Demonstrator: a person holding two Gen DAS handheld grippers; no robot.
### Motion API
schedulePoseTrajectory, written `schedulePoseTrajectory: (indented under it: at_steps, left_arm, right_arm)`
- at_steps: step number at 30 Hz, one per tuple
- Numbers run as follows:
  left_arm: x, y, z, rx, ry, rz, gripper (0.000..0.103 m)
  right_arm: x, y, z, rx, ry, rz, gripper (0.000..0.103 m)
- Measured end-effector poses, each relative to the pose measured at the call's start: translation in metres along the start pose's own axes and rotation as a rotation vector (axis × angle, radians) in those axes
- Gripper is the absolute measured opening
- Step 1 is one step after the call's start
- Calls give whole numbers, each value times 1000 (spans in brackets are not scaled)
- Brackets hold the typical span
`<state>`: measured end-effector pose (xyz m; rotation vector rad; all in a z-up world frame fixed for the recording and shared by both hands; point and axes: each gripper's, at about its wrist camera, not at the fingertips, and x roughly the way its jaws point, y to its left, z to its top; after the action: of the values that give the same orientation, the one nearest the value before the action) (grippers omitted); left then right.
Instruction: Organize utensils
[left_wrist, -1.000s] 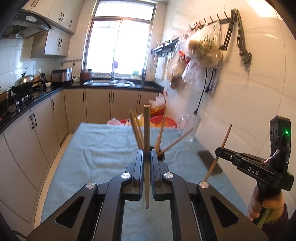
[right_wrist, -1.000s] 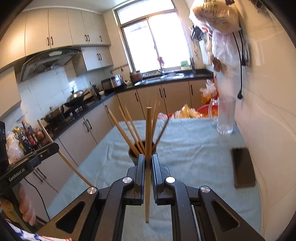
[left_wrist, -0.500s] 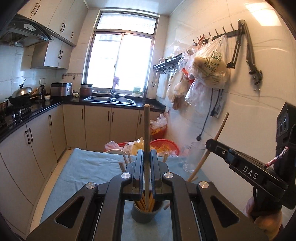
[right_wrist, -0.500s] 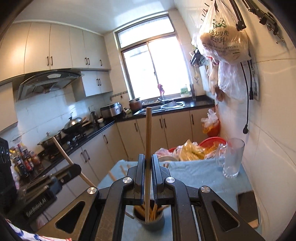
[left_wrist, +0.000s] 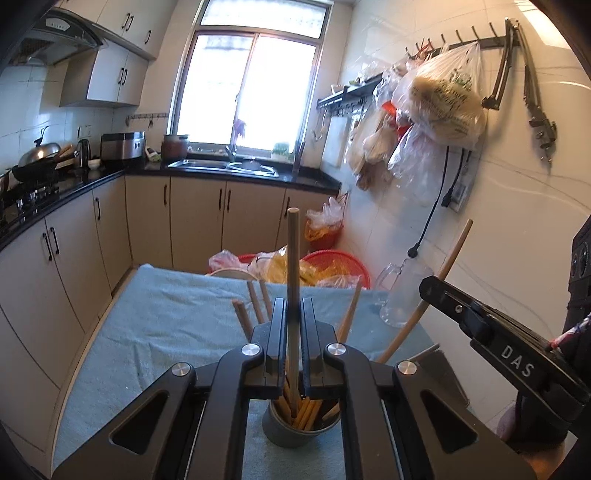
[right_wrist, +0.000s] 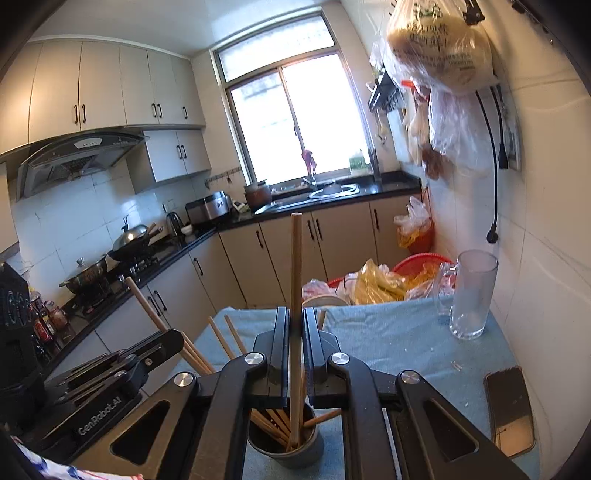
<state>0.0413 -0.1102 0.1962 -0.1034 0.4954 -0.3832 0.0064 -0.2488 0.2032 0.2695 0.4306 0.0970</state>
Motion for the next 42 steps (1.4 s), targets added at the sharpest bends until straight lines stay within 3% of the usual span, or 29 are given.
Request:
schedulePoseTrajectory:
  at_steps: [17,42]
  left_arm:
    - [16,-1,-35,49,71,29,6]
    - [17,-3,-50,67,87,42,7]
  right_arm:
    - [40,-17,-34,44,137,-10,7]
    - [54,-14,-50,26,186,-15,7]
